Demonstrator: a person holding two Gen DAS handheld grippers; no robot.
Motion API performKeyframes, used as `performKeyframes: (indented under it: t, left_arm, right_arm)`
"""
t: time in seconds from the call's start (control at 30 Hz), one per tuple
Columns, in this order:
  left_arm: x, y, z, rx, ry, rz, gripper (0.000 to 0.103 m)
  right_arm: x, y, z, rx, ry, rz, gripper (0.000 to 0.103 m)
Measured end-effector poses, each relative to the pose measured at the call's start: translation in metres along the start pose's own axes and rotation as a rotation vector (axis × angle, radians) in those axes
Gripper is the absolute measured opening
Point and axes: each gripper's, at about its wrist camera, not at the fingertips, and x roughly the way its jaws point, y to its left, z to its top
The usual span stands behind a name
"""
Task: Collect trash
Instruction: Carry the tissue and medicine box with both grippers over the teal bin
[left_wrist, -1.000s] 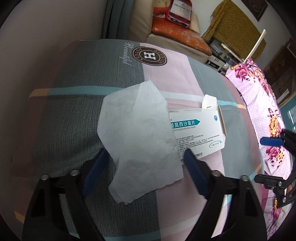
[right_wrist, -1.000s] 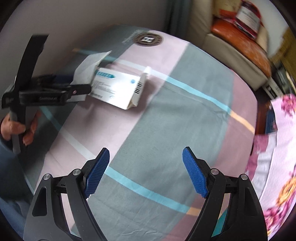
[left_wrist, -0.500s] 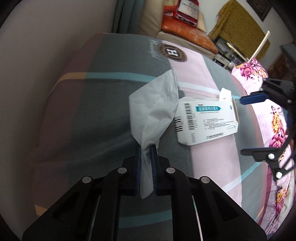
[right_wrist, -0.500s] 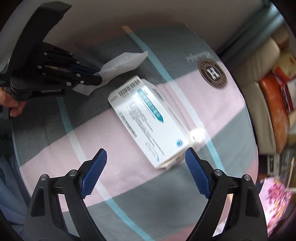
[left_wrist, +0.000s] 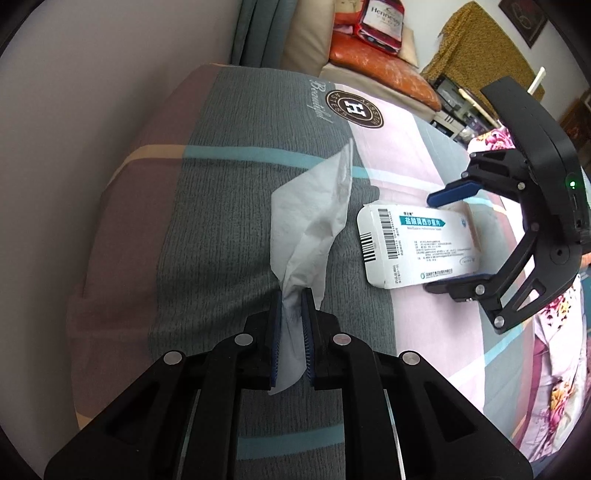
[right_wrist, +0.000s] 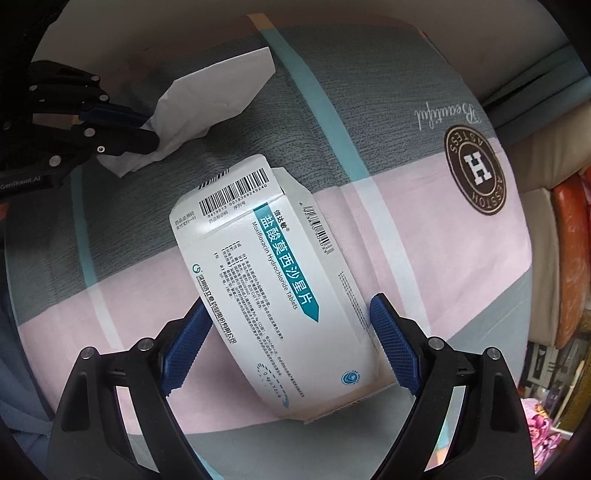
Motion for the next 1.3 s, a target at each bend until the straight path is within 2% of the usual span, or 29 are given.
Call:
performKeyframes:
  t: [0.1,0.17,0.3,0.33,0.4,0.47,0.57,0.63,0.73,0.83,0.97,1.3]
  left_arm:
    - [0.001,-0.001,0.001,-0.005,-0.004,0.001,0.016]
    - [0.001,-0.002,0.001,-0.012,-0.004,-0.006,0.022]
    - [0.003,-0.012,0.002,0.006,-0.005,-0.024,0.049]
    - [0.006,-0.015,0.003,0.015,-0.008,-0.015,0.053]
    - [0.008,-0.023,0.003,0.038,-0.019,0.02,0.053]
    - [0.01,-0.028,0.005,0.05,-0.028,0.041,0.053]
    - [0.014,-0.034,0.009,0.069,-0.032,0.079,0.05]
    - [0.015,-0.038,0.01,0.079,-0.04,0.123,0.036]
    - [0.015,-0.042,0.009,0.072,-0.045,0.159,0.021]
    - [0.013,-0.05,0.006,0.078,-0.041,0.174,0.013]
    - [0.005,-0.077,-0.002,0.119,-0.032,0.162,0.012]
    - [-0.006,-0.187,-0.027,0.294,-0.027,0.07,0.012]
  right_arm:
    - [-0.004,-0.007,-0.008,0.066,-0.042,0.044,0.082]
    - [-0.004,-0.012,-0.017,0.098,-0.05,0.058,0.072]
    - [-0.013,-0.011,-0.035,0.163,-0.073,0.057,0.066]
    - [-0.014,-0.011,-0.039,0.175,-0.079,0.057,0.065]
    - [-0.02,-0.013,-0.054,0.243,-0.1,0.057,0.065]
    - [-0.024,-0.014,-0.063,0.288,-0.114,0.054,0.065]
    - [-0.035,-0.022,-0.094,0.446,-0.147,0.031,0.065]
    - [-0.041,-0.024,-0.107,0.511,-0.167,0.032,0.065]
    - [-0.057,-0.026,-0.127,0.601,-0.207,0.03,0.065]
    - [-0.066,-0.025,-0.152,0.667,-0.214,0.015,0.065]
    - [-0.074,-0.018,-0.184,0.774,-0.23,0.036,0.065]
    - [-0.09,-0.001,-0.276,1.023,-0.388,0.046,0.065]
